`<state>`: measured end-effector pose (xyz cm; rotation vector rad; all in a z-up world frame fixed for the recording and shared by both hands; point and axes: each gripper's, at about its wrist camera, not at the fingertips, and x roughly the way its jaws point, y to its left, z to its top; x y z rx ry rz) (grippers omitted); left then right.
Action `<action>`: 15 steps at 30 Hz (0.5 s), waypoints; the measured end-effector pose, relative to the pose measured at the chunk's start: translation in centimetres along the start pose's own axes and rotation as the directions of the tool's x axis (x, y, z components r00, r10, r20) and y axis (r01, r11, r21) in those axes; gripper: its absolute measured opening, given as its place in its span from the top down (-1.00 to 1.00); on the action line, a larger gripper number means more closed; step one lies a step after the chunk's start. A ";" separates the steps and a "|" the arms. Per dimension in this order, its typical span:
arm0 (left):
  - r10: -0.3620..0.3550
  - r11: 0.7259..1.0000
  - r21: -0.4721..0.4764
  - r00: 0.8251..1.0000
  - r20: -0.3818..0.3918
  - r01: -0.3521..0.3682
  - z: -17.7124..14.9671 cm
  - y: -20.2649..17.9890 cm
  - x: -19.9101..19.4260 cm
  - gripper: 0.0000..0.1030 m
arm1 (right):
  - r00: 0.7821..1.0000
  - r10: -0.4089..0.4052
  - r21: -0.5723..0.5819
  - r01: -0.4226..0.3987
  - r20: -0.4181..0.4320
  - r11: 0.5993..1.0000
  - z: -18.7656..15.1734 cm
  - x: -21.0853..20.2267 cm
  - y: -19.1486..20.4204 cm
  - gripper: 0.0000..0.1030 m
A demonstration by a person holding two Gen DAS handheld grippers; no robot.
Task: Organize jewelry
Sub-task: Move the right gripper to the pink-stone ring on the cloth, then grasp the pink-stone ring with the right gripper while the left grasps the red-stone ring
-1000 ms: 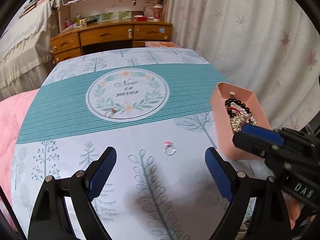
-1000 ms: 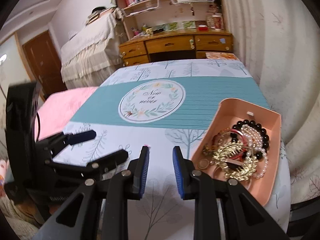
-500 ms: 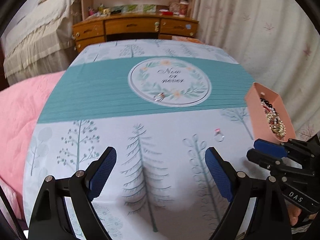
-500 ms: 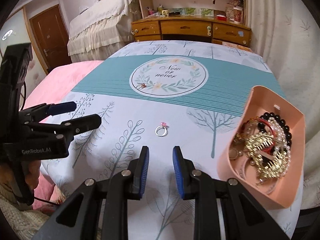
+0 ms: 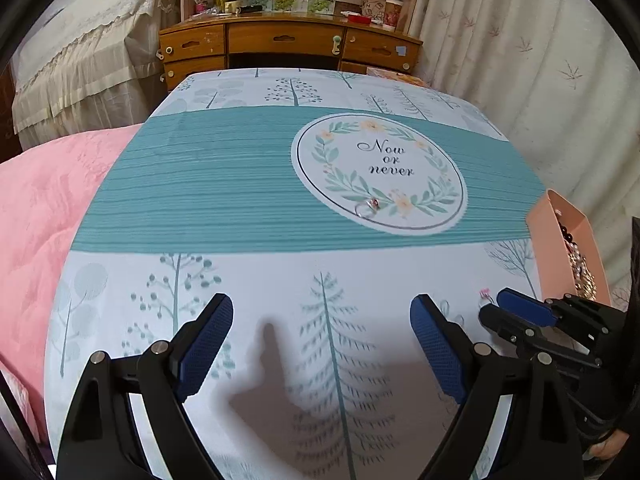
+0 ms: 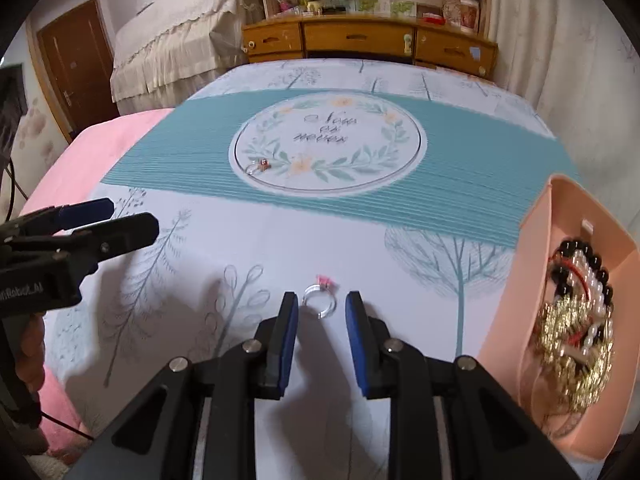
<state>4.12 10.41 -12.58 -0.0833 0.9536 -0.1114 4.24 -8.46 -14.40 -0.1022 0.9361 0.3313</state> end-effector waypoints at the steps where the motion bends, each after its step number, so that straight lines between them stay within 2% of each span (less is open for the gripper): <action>1: 0.001 1.000 0.004 1.000 0.003 -0.001 0.3 0.0 0.2 -0.73 | 1.000 -0.013 -0.011 0.013 0.007 1.000 0.1 0.1 0.2 0.51; 5: 0.004 1.000 0.024 1.000 0.012 -0.004 1.5 0.3 1.3 -0.73 | 0.998 -0.054 -0.069 0.056 0.031 0.996 0.1 0.3 1.2 0.53; 9: -0.018 0.998 0.054 1.000 0.014 0.018 2.8 0.2 2.7 -0.73 | 0.999 -0.038 -0.072 0.040 0.035 0.997 0.1 0.3 1.0 0.62; 10: -0.028 0.997 0.072 1.000 0.011 0.027 3.1 0.0 3.2 -0.73 | 0.999 -0.038 -0.071 0.040 0.035 0.997 0.1 0.2 1.0 0.73; 13: -0.058 0.990 0.126 0.998 0.003 0.057 3.9 -0.6 4.5 -0.72 | 0.999 -0.015 -0.057 0.017 0.031 0.998 0.2 0.2 0.6 0.73; 14: -0.057 0.989 0.139 0.998 0.004 0.056 4.1 -0.8 4.8 -0.69 | 1.000 -0.010 -0.052 0.011 0.030 0.999 0.2 0.2 0.5 0.73; 15: -0.048 0.986 0.159 0.999 0.006 0.046 4.4 -1.0 5.4 -0.56 | 1.000 -0.003 -0.047 0.005 0.028 0.999 0.2 0.2 0.4 0.73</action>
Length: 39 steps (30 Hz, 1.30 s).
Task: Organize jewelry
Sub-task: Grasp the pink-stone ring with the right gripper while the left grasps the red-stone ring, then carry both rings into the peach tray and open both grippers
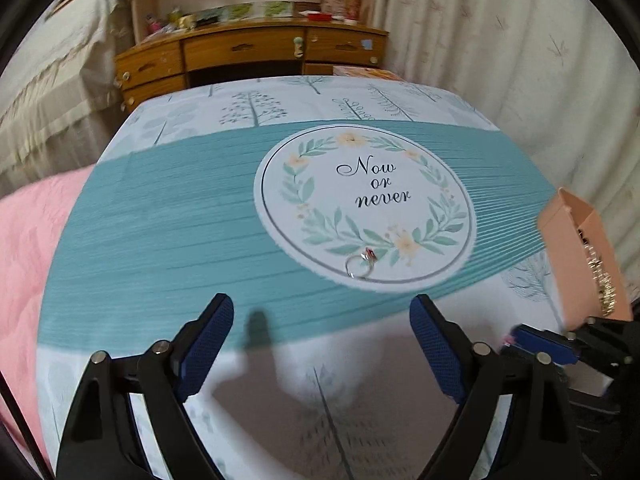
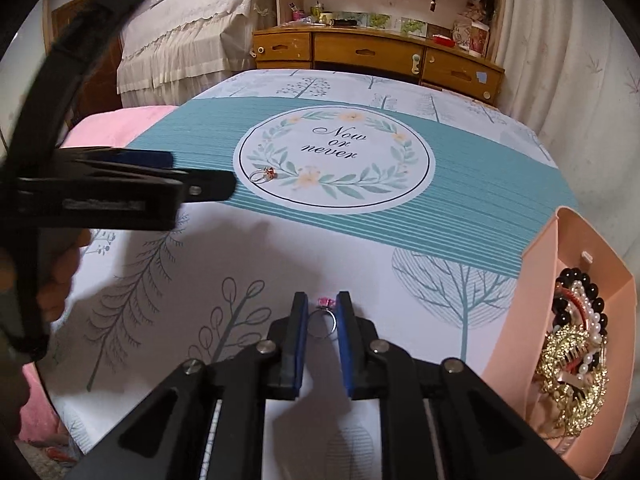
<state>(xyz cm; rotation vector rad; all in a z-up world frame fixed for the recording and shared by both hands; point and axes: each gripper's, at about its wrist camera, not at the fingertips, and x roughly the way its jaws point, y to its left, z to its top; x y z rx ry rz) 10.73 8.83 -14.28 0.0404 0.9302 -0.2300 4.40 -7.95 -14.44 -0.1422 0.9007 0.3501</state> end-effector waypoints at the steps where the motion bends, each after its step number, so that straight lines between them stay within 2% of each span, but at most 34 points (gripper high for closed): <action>1: 0.000 1.000 0.023 1.000 -0.006 0.001 0.3 -0.1 0.6 -0.42 | 1.000 0.006 0.005 -0.006 -0.001 1.000 0.0 0.0 -0.1 0.74; 3: -0.006 0.999 0.042 1.000 -0.023 0.007 0.7 0.0 1.6 -0.26 | 1.000 0.014 0.007 -0.014 -0.002 1.000 -0.1 0.0 -0.2 0.74; 9: -0.062 0.993 0.098 0.998 -0.028 0.064 1.4 -0.4 2.4 -0.24 | 1.000 0.023 -0.004 -0.023 0.002 1.000 -0.2 0.0 -0.4 0.76; 11: -0.059 0.990 0.127 0.998 -0.032 0.063 1.5 -0.9 2.7 -0.13 | 1.000 0.028 0.000 -0.028 0.002 1.000 -0.1 0.0 -0.5 0.78; 13: -0.050 0.986 0.155 0.999 -0.022 0.052 1.7 -1.2 2.8 0.03 | 0.999 0.035 0.008 -0.035 0.001 0.999 -0.1 0.1 -0.7 0.81; 16: -0.072 0.981 0.181 0.997 -0.026 0.076 2.1 -1.4 3.0 0.30 | 0.999 0.047 0.020 -0.047 0.001 0.999 0.0 0.1 -1.0 0.83; 22: -0.106 0.965 0.237 0.994 -0.037 0.111 2.4 -1.9 3.1 0.72 | 0.998 0.061 0.030 -0.061 0.004 0.998 -0.1 0.0 -1.1 0.84; 26: -0.097 0.962 0.255 0.995 -0.026 0.101 2.1 -2.2 3.0 0.74 | 0.998 0.066 0.035 -0.066 0.005 0.997 -0.1 0.1 -1.1 0.84; 31: -0.090 0.970 0.227 0.996 -0.020 0.092 1.8 -2.0 2.7 0.74 | 0.997 0.077 0.046 -0.077 0.011 0.996 -0.1 -0.1 -1.3 0.84; 39: -0.125 0.975 0.186 0.992 0.010 0.121 1.8 -2.9 -0.2 0.74 | 0.987 0.117 0.086 -0.127 0.110 0.988 0.5 -3.6 -2.7 0.84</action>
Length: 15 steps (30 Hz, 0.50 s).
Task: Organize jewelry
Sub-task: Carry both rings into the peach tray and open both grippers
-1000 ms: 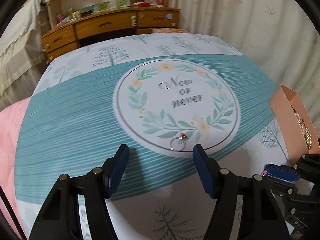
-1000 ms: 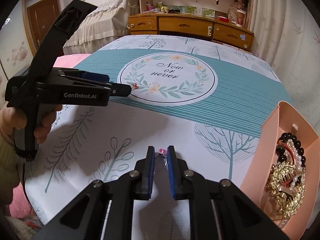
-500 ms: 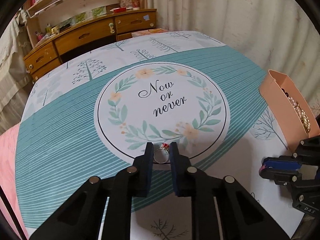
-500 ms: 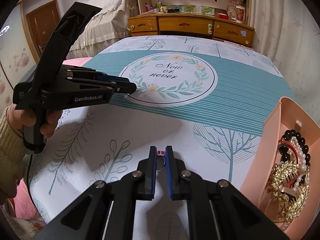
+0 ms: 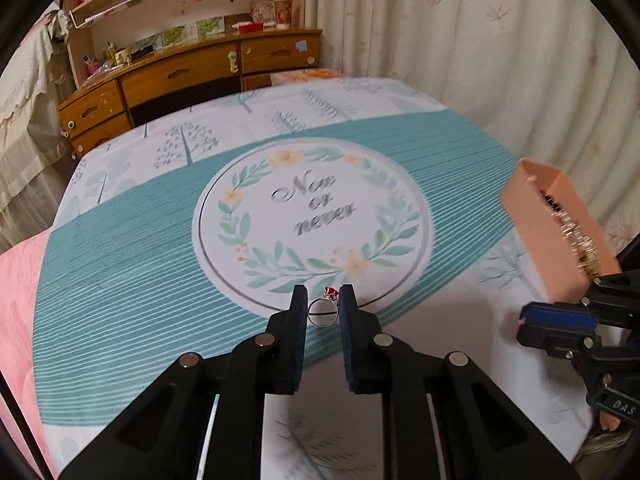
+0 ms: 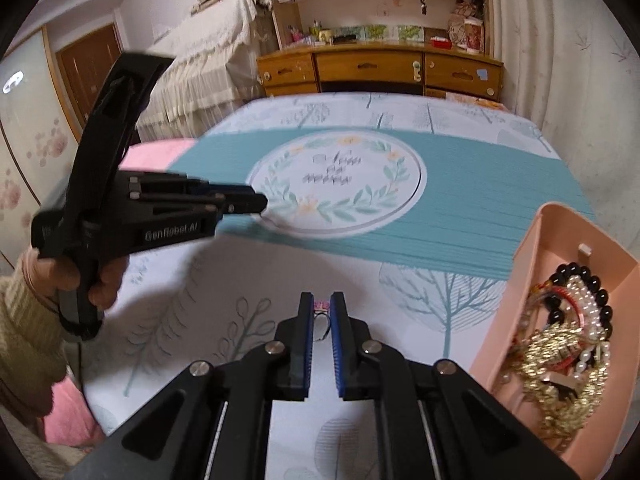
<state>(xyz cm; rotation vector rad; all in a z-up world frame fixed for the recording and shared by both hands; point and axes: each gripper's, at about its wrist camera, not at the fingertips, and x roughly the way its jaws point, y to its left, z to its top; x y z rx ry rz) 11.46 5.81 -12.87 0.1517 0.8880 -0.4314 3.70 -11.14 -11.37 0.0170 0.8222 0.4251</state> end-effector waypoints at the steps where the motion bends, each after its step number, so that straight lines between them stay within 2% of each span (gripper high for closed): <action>1: -0.008 1.000 0.003 1.000 0.016 0.008 0.2 -0.6 -0.7 0.74 | 1.000 0.006 0.008 -0.006 0.024 1.000 0.2 -0.9 -0.2 0.84; 7: -0.081 0.996 0.037 0.992 0.096 0.078 1.7 -5.3 -4.0 0.74 | 0.989 -0.050 0.065 0.041 0.138 0.997 0.7 -5.8 -2.5 0.84; 13: -0.158 0.987 0.040 0.975 0.159 0.154 4.1 -11.6 -6.4 0.74 | 0.972 -0.131 0.132 0.107 0.194 0.985 0.7 -9.8 -6.1 0.84; 15: -0.158 0.988 0.027 0.974 0.163 0.155 4.5 -13.2 -6.5 0.74 | 0.968 -0.152 0.143 0.124 0.200 0.982 0.6 -10.7 -7.2 0.84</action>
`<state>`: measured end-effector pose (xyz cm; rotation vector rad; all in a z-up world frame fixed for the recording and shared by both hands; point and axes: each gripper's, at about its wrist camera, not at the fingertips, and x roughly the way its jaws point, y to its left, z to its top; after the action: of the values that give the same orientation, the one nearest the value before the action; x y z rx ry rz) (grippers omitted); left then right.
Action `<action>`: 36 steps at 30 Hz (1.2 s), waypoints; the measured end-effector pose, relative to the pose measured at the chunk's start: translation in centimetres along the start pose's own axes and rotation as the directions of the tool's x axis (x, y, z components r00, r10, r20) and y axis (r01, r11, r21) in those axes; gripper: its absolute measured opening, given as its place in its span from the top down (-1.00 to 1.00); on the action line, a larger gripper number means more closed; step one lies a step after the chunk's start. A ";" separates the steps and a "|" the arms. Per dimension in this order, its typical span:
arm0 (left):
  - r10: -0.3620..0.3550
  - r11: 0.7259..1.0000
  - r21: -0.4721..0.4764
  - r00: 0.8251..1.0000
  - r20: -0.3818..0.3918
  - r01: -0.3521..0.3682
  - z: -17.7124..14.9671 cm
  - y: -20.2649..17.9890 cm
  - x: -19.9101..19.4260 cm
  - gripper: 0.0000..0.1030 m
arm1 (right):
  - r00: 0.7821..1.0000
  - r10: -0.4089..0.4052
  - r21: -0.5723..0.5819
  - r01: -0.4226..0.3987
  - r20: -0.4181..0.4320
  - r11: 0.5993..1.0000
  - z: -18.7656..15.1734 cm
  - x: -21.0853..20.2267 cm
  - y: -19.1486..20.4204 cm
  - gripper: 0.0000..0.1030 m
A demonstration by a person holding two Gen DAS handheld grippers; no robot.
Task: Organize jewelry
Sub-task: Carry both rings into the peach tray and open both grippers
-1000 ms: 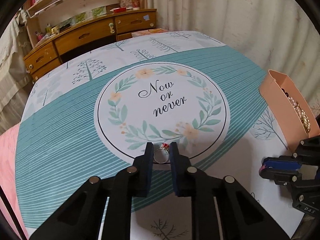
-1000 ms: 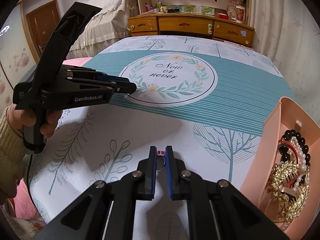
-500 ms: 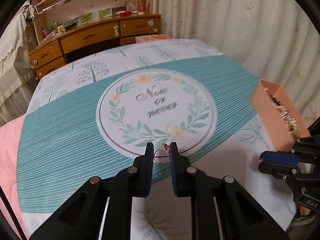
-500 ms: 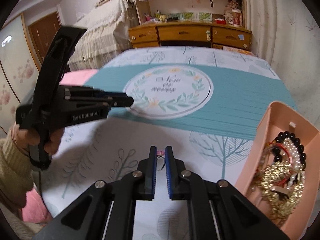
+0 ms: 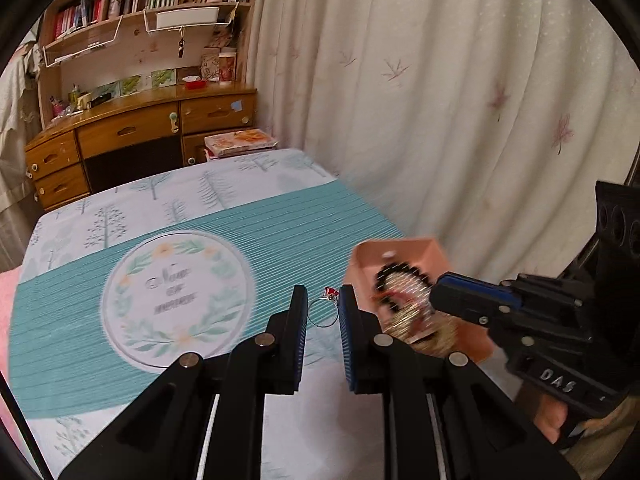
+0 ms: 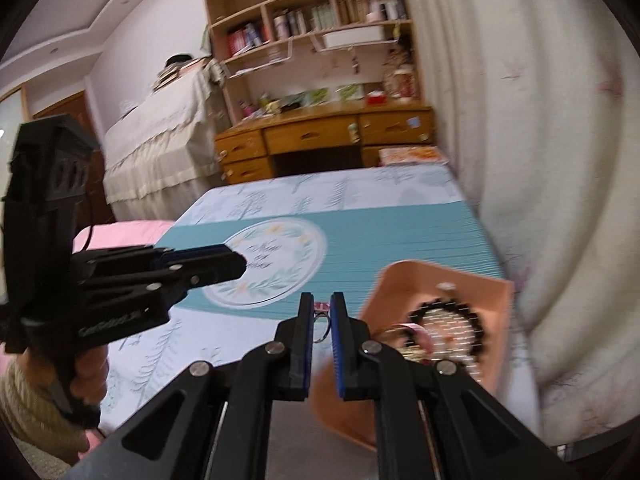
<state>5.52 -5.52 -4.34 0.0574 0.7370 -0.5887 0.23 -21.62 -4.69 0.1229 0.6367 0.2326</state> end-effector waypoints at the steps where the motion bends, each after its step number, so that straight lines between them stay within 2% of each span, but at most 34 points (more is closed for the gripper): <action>1: 0.004 1.000 -0.007 1.000 -0.003 -0.004 0.2 -1.0 0.3 0.74 | 1.000 -0.011 0.007 0.011 0.001 1.000 0.1 -0.3 -0.6 0.84; 6: 0.000 1.000 -0.022 0.999 -0.045 -0.001 0.2 -4.0 2.3 0.74 | 1.000 -0.028 0.028 0.028 -0.015 0.999 0.2 -0.6 -2.9 0.84; 12: 0.024 1.000 -0.012 0.994 -0.108 -0.025 -1.3 -6.3 3.9 0.73 | 0.998 0.010 0.079 -0.005 -0.063 0.997 -0.8 -0.1 -5.0 0.83; 14: 0.032 0.999 -0.014 0.993 -0.114 -0.034 -1.6 -6.7 3.9 0.56 | 0.996 0.027 0.103 -0.019 -0.081 0.995 -1.1 0.2 -5.5 0.80; 16: 0.054 0.998 -0.007 0.993 -0.107 -0.055 -1.9 -7.1 3.6 -0.03 | 0.995 0.039 0.118 -0.028 -0.089 0.993 -1.4 0.2 -5.7 0.75; 18: 0.082 0.997 -0.003 0.993 -0.084 -0.083 -2.0 -7.3 3.0 -0.31 | 0.996 0.041 0.127 -0.030 -0.085 0.991 -1.5 0.2 -5.8 0.62; 20: 0.109 0.994 0.007 0.992 -0.069 -0.109 -2.0 -7.6 2.5 -0.36 | 0.996 0.039 0.136 -0.028 -0.075 0.990 -1.6 -0.1 -6.0 0.53; 22: 0.136 0.991 0.012 0.989 -0.059 -0.136 -2.0 -7.8 2.0 -0.57 | 0.997 0.039 0.144 -0.029 -0.071 0.989 -1.6 -0.3 -6.0 0.53; 25: 0.171 0.985 0.010 0.984 -0.047 -0.170 -2.1 -7.8 1.3 -0.71 | 0.997 0.038 0.144 -0.029 -0.066 0.989 -1.5 -0.6 -5.9 0.52; 27: 0.194 0.981 0.001 0.980 -0.042 -0.194 -2.1 -7.7 0.9 -0.73 | 0.997 0.036 0.139 -0.027 -0.065 0.990 -1.5 -0.7 -5.8 0.52; 30: 0.232 0.972 -0.024 0.972 -0.034 -0.233 -2.1 -7.4 0.1 -0.90 | 0.998 0.024 0.120 -0.017 -0.057 0.993 -1.4 -1.3 -5.3 0.47; 32: 0.259 0.965 -0.047 0.966 -0.017 -0.259 -2.1 -7.1 -0.7 -0.98 | 0.999 0.016 0.110 -0.011 -0.048 0.994 -1.3 -1.8 -5.0 0.28; 36: 0.311 0.947 -0.087 0.950 0.005 -0.310 -2.1 -6.6 -2.2 -0.98 | 0.999 0.011 0.102 -0.007 -0.035 0.995 -0.9 -2.6 -4.5 0.11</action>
<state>-0.52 -9.47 -3.46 0.0868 0.7161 -0.2554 -1.56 -26.55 -4.78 0.2200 0.6832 0.2111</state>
